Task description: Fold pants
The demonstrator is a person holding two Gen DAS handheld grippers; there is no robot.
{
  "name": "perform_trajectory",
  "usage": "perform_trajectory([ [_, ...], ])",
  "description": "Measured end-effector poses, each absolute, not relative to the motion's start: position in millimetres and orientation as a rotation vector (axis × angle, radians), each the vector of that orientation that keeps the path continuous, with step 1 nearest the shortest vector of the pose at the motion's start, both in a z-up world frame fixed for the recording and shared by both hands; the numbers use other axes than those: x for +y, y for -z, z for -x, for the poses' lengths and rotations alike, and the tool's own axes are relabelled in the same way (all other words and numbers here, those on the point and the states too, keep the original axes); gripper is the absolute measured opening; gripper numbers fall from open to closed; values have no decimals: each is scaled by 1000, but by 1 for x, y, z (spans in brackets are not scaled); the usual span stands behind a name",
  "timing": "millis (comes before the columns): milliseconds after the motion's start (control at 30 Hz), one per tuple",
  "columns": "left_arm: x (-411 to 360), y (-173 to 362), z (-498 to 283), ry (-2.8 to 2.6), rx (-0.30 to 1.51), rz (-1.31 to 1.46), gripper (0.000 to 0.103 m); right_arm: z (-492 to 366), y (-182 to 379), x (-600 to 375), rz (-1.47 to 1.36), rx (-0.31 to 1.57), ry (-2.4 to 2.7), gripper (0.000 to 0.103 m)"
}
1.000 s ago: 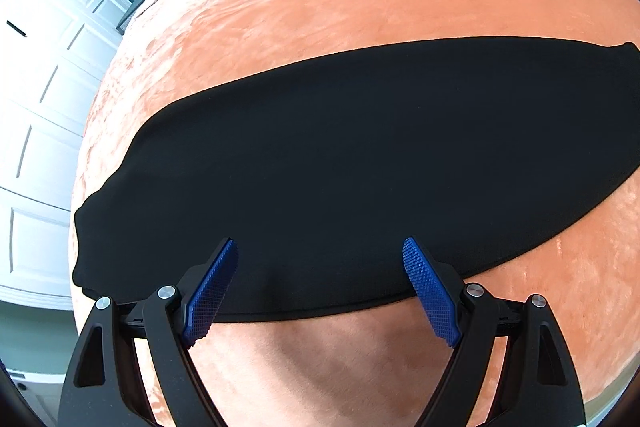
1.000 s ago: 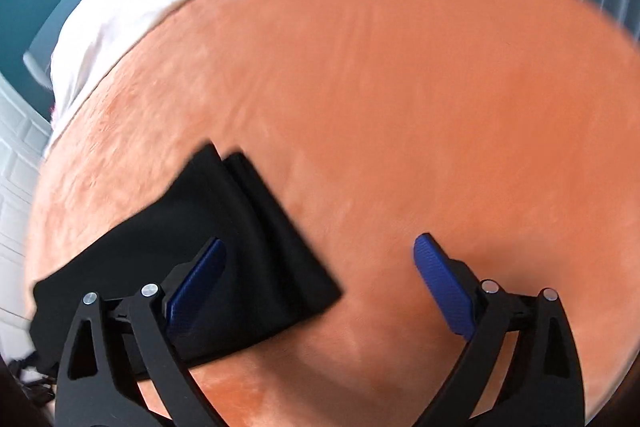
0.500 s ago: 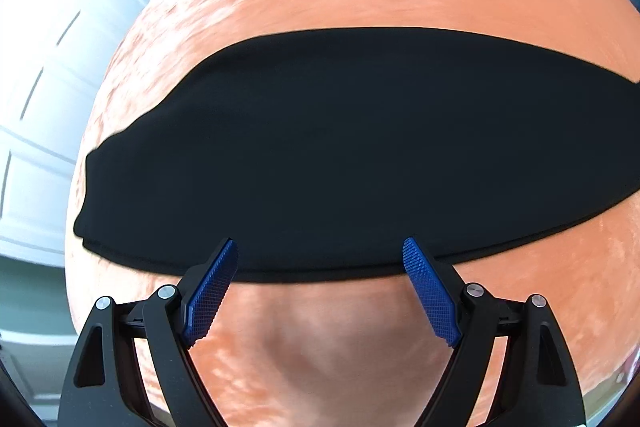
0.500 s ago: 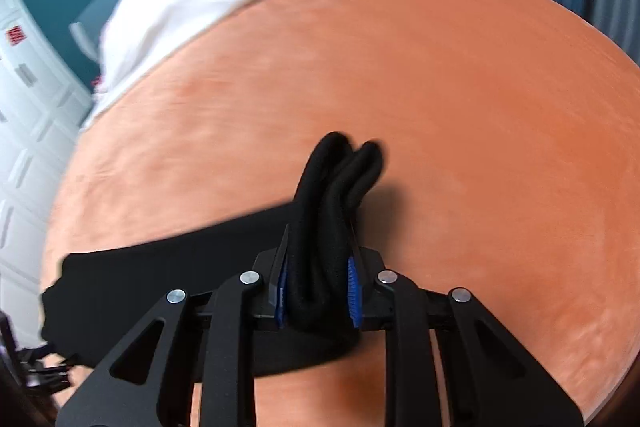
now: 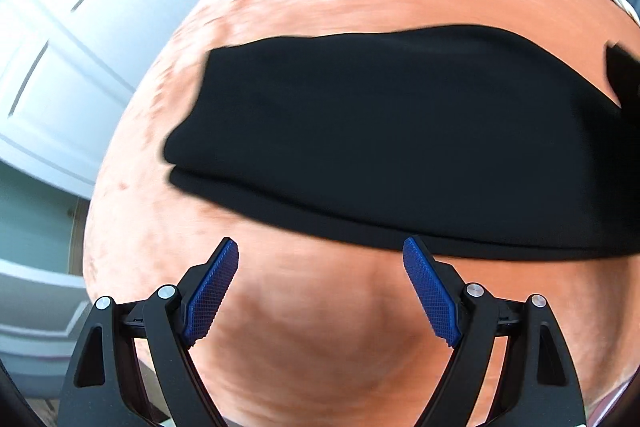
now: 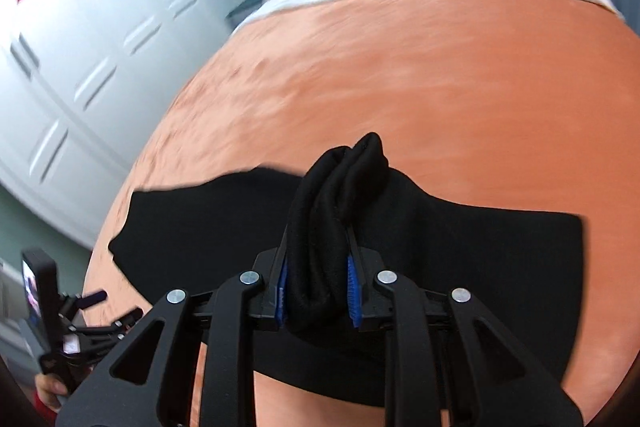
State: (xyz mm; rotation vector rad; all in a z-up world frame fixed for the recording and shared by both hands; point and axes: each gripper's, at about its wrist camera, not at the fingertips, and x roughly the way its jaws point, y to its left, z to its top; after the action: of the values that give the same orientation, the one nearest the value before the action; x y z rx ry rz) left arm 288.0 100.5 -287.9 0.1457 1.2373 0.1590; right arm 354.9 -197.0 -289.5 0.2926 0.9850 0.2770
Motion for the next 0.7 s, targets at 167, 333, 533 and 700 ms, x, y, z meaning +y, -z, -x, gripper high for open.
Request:
perform_trajectory([
  [167, 151, 289, -295, -196, 1236, -94, 82, -365, 334, -128, -178, 1075, -264, 21],
  [333, 190, 294, -300, -205, 1235, -18, 82, -366, 352, -115, -138, 1086, -242, 28],
  [533, 243, 304, -305, -262, 1220, 222, 82, -345, 318, -109, -122, 1002, -217, 61],
  [700, 273, 320, -314, -301, 1237, 395, 82, -331, 311, -107, -66, 981, -208, 62],
])
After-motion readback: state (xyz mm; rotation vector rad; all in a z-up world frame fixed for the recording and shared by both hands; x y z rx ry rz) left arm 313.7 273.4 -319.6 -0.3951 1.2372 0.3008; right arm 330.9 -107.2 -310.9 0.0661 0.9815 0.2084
